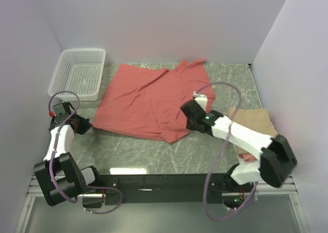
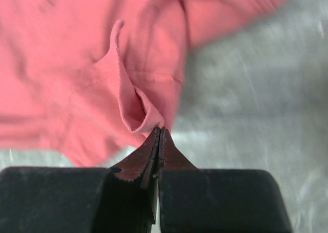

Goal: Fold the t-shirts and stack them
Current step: Flatten the tshirt out

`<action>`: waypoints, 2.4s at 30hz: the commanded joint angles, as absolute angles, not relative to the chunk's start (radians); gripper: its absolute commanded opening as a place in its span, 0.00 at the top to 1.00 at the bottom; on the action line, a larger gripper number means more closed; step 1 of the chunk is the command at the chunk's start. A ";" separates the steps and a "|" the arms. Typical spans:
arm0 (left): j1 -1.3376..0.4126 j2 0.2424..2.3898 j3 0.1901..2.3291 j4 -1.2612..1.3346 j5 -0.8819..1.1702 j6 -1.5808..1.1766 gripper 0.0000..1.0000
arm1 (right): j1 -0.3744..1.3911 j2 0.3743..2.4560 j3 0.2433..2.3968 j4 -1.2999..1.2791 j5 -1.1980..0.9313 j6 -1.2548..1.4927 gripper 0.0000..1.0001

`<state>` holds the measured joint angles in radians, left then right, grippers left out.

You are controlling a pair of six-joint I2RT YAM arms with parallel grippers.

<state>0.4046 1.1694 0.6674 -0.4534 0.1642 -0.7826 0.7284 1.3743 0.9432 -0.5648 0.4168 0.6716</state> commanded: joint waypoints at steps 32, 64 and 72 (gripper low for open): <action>0.428 1.166 0.669 -0.437 0.184 -0.787 0.99 | 0.459 0.972 0.500 -0.543 0.170 0.983 0.46; 0.429 1.158 0.655 -0.420 0.212 -0.778 0.99 | 0.439 0.885 0.609 -0.604 0.267 0.996 1.00; 0.428 1.071 0.679 -0.422 0.250 -0.772 0.99 | 0.384 0.831 0.993 -0.742 0.305 0.827 1.00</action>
